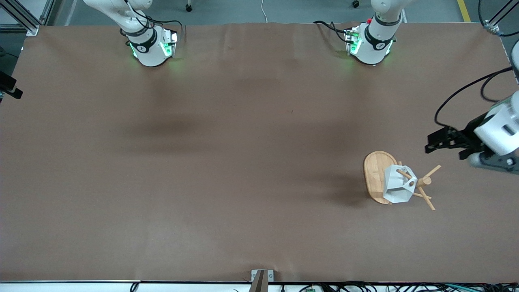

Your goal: Hang cup on rack

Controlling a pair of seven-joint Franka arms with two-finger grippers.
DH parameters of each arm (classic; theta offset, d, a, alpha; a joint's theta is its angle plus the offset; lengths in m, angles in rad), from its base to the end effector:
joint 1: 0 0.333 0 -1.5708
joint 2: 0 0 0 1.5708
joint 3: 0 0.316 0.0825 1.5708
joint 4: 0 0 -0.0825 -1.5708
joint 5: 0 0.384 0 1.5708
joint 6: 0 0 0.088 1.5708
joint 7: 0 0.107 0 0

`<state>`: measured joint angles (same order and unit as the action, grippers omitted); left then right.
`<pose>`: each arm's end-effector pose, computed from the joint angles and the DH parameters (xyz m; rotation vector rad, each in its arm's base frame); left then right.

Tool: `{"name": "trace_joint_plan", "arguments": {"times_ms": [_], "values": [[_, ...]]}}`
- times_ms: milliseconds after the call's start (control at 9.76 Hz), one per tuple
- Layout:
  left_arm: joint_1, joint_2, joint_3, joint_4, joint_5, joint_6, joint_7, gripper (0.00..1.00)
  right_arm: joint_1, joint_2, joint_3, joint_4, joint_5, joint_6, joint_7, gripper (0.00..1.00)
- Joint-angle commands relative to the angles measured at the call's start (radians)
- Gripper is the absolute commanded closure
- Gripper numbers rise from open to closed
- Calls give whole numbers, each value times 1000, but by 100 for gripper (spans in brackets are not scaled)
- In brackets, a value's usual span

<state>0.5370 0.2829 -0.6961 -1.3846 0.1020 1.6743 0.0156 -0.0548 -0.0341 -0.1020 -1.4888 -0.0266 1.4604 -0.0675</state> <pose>0.6329 -0.0318 0.5871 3.0484 -0.2374 0.1003 0.5250 -0.0873 0.6715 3.1148 -0.1438 0.0045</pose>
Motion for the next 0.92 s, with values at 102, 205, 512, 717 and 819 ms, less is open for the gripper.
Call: {"name": "trace_joint_plan", "arguments": {"times_ms": [102,205,512,717,819], "values": [[11,-95,-3,-21,22,-58,-15,0,-11,-26,8,-25,-12,-3,6,0],[9,-125,-3,-25,24,-58,-43,0,-11,-26,8,-25,-12,-3,6,0],[-127,-172,161,-28,21,-58,-42,0,-11,-26,8,-27,-12,-3,6,0],[-323,-218,382,-37,-2,-96,-42,0,-11,-26,8,-27,-12,-2,6,0],[-403,-253,450,-72,-5,-108,-52,0,-11,-26,8,-28,-12,-3,6,0]]}}
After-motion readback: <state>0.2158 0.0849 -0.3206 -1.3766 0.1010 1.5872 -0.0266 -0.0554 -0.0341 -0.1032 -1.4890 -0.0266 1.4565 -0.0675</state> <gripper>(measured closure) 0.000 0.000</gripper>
